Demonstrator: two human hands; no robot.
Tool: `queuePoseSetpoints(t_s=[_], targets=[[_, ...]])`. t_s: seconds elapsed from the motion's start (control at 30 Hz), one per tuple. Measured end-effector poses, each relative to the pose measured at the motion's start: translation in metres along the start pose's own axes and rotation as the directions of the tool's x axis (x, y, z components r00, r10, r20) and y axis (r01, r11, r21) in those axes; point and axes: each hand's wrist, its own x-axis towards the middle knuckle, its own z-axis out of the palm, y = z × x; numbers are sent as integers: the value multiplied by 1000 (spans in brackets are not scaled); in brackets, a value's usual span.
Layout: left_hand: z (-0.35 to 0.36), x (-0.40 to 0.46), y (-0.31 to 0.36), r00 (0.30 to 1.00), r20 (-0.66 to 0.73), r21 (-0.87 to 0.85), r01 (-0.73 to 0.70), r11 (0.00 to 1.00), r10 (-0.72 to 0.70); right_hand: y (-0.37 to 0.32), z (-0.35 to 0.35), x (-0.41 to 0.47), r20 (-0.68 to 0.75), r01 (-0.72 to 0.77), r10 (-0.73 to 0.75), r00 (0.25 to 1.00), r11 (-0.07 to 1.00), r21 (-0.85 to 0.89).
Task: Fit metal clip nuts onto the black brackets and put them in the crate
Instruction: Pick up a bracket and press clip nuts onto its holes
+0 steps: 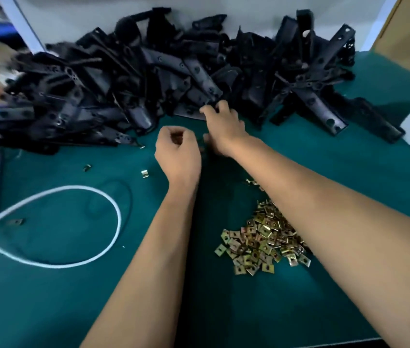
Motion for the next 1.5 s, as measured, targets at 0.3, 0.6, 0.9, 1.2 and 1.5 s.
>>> queuePoseSetpoints(t_s=[0.3,0.6,0.9,1.2,1.5], targets=[[0,10,2,948,162,-232,305,924,-272,14,-9,-23,-366,130,65,928,865,485],[-14,16,9,819,533,-522,517,678,-213,25,-19,-86,-132,121,5,991,372,920],[-15,5,22,927,157,-229,-303,925,342,68,-27,-110,-54,226,-220,974,955,192],[-7,-10,-5,814,510,434,-523,733,278,78,-20,-109,-94,164,-144,985,952,258],[-7,-8,-7,804,544,383,-493,781,241,72,-13,-106,-144,28,278,950,383,923]])
